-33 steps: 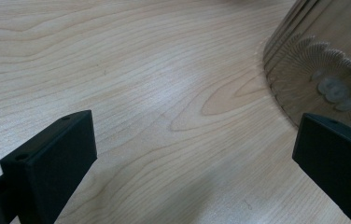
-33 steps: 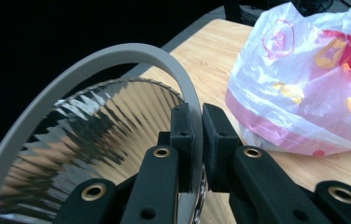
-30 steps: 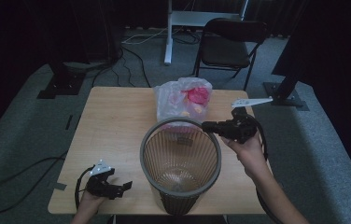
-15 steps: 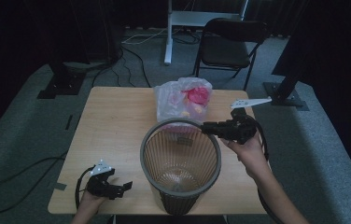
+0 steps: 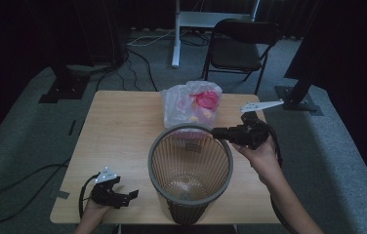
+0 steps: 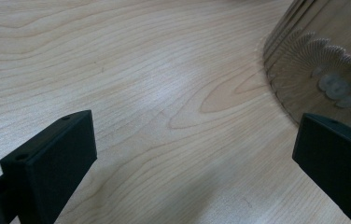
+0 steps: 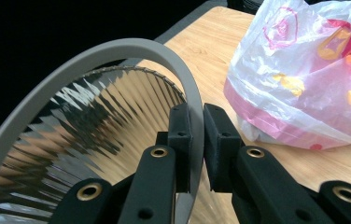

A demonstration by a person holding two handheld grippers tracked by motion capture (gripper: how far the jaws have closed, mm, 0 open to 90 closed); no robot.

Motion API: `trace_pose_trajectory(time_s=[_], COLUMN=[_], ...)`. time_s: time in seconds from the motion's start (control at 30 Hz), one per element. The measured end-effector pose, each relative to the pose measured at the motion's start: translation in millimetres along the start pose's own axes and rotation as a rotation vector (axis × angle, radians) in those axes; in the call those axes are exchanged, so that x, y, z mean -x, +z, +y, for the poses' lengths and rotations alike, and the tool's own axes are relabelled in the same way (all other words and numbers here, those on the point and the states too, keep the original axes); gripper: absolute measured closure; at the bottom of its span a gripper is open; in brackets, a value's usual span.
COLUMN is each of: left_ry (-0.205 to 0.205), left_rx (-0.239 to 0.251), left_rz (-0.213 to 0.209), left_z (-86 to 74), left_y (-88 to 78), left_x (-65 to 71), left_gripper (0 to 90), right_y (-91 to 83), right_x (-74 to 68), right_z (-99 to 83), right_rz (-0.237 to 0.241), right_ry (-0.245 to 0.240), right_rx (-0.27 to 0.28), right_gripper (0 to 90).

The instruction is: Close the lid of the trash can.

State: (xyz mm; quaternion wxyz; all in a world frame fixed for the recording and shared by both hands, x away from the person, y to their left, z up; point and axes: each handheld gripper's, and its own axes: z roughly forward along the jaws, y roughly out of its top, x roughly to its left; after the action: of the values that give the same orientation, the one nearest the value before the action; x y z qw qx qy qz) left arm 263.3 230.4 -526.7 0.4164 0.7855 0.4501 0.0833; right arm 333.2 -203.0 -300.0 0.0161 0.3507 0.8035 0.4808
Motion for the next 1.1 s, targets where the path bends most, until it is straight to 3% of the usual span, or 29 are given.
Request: trace_pose_trajectory(time_s=[0.1, 0.3, 0.37, 0.5, 0.57, 0.6, 0.67, 0.8, 1.1], left_ry=[0.001, 0.0, 0.0, 0.001, 0.001, 0.0, 0.001, -0.002, -0.006], left_rx=[-0.002, 0.0, 0.001, -0.002, -0.001, -0.001, 0.0, 0.0, 0.0], left_rz=[0.0, 0.0, 0.0, 0.0, 0.001, 0.002, 0.003, 0.002, 0.006], left_z=[0.0, -0.1, -0.1, 0.0, 0.2, 0.1, -0.2, -0.6, -1.0], left_y=[0.1, -0.1, -0.1, 0.1, 0.2, 0.2, 0.1, -0.1, -0.8], left_x=[0.0, 0.1, 0.1, 0.2, 0.4, 0.5, 0.4, 0.3, 0.0], left_gripper=[0.0, 0.0, 0.0, 0.0, 0.0, 0.0, 0.0, 0.0, 0.0], right_y=[1.9, 1.6, 0.8, 4.5, 8.1, 11.7, 14.2, 18.5, 14.8], right_x=[-1.2, -0.8, -1.4, -5.2, -7.4, -10.6, -14.0, -16.8, -19.8], right_z=[1.6, 2.3, 2.8, 4.6, 4.7, 4.7, 4.3, 3.7, 2.3], right_rz=[0.005, -0.002, -0.015, -0.049, -0.018, -0.032, -0.059, -0.102, -0.14], right_ry=[-0.015, -0.005, -0.007, -0.031, -0.053, -0.087, -0.112, -0.116, -0.11], right_rx=[-0.029, 0.011, 0.019, -0.003, -0.006, -0.015, -0.002, 0.034, 0.099], right_gripper=[78.9, 51.8, 48.3, 28.0, 14.9, 13.0, 12.9, 12.9, 12.9])
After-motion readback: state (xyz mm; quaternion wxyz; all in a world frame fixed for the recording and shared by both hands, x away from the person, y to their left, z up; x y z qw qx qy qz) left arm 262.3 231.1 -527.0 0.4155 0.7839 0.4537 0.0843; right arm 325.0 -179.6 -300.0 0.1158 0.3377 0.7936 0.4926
